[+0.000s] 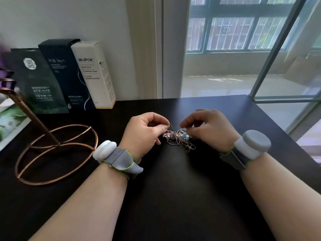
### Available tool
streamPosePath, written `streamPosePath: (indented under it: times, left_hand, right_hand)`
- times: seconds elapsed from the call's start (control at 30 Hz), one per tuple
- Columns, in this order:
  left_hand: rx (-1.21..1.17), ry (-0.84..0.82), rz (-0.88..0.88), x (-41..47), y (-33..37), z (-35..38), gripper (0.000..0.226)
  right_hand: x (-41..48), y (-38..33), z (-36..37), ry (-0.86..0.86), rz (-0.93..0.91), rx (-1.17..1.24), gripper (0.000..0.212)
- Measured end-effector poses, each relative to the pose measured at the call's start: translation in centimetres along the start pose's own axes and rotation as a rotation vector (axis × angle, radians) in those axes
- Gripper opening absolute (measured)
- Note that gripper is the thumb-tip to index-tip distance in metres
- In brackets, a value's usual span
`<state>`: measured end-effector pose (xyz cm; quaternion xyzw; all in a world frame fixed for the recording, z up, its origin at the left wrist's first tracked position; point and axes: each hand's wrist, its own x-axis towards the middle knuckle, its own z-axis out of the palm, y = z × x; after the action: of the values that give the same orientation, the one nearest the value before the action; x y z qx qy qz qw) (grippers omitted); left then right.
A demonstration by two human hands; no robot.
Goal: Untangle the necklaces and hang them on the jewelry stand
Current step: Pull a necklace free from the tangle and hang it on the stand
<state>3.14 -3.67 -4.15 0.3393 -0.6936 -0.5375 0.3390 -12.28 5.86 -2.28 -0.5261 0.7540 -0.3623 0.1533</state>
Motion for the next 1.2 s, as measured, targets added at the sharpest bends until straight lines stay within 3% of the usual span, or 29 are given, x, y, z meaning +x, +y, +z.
streamPosePath:
  times: [0.33,0.5,0.7,1.0,1.13,1.2]
  left_hand:
    - [0.059,0.08,0.047,0.1,0.0,0.0,0.023]
    - [0.397,-0.059,0.175,-0.5,0.5,0.6,0.017]
    - [0.588,-0.121,0.248,-0.4,0.3,0.6,0.018]
    - [0.664,-0.086,0.248,-0.5,0.2,0.2,0.032]
    - [0.577,-0.045,0.263,-0.7,0.9,0.5,0.011]
    - [0.572,-0.088,0.254,-0.9,0.9,0.8,0.017]
  right_hand:
    - [-0.2,-0.2,-0.1,-0.117,-0.048,-0.226,0.008]
    - [0.0,0.1,-0.1,-0.075,-0.041,-0.181,0.006]
    - [0.3,0.8,0.0,0.029,0.064,0.122,0.005]
    - [0.0,-0.1,-0.6,0.005,0.202,0.738,0.004]
    - [0.1,-0.3,-0.7,-0.016,0.252,0.915,0.003]
    - [0.2,-0.4,-0.8,-0.034,0.261,1.006,0.002]
